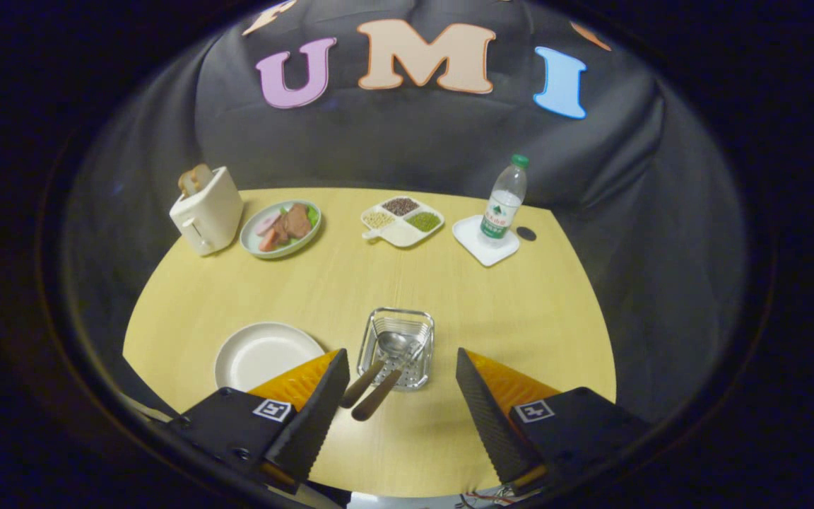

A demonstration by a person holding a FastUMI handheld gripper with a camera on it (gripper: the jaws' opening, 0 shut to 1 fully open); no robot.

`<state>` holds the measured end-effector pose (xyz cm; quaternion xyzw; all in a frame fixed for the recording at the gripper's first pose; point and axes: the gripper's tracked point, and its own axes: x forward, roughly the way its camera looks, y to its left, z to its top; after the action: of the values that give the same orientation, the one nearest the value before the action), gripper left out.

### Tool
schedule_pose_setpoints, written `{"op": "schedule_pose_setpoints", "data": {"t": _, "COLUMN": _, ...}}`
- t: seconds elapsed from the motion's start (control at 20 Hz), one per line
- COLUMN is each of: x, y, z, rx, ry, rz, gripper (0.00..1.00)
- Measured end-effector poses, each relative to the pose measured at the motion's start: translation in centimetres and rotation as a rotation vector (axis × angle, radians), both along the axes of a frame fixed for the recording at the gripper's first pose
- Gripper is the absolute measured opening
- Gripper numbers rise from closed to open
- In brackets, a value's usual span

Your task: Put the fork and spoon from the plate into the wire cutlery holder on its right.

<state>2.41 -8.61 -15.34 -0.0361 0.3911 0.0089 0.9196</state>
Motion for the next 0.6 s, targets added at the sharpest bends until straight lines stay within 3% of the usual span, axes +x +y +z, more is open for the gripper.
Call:
{"op": "schedule_pose_setpoints", "data": {"t": 0.45, "x": -0.4, "y": 1.8, "z": 10.4, "rx": 0.045, "ry": -0.444, "rz": -0.033, "gripper": 0.98}}
{"op": "schedule_pose_setpoints", "data": {"t": 0.6, "x": -1.3, "y": 2.9, "z": 12.2, "rx": 0.074, "ry": -0.538, "rz": -0.046, "gripper": 0.97}}
